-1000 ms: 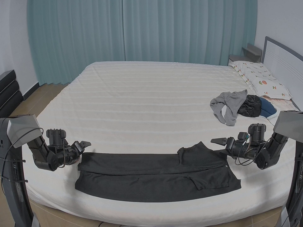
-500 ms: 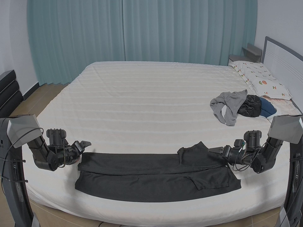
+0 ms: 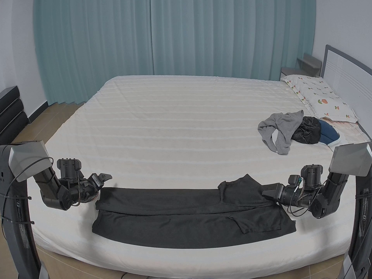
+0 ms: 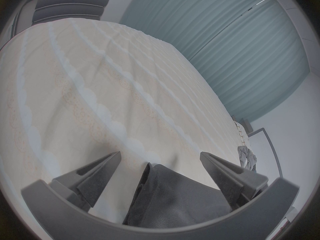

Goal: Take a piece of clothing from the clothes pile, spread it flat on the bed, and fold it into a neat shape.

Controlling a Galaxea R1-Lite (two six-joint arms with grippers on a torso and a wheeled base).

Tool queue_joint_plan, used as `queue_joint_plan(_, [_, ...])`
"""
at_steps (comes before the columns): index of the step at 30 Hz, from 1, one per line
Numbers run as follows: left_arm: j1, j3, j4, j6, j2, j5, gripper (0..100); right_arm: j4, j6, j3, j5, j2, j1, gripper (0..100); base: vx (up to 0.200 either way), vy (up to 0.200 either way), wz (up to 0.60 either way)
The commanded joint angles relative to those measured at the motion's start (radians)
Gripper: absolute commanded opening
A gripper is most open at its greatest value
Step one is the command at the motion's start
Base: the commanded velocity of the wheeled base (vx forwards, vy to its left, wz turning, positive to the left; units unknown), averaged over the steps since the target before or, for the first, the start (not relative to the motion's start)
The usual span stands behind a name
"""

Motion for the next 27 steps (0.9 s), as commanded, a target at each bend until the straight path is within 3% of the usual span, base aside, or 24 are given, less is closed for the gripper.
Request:
queue_joint_plan(1, [0.000, 0.000, 0.001, 0.000, 0.001, 0.000, 100, -0.042, 0.002, 0.049, 0.001, -0.032, -0.007, 0, 0.000, 0.000, 0.00])
queue_joint_plan(19, [0.000, 0.001, 0.001, 0.000, 0.001, 0.000, 100, -0.115, -0.004, 0.201, 0.011, -0.079, -0.016, 0, 0.000, 0.000, 0.00])
queue_joint_plan(27, [0.000, 0.001, 0.001, 0.000, 0.001, 0.000, 100, -0.117, -0.088, 0.262, 0.011, -0.086, -0.021, 0, 0.000, 0.000, 0.00])
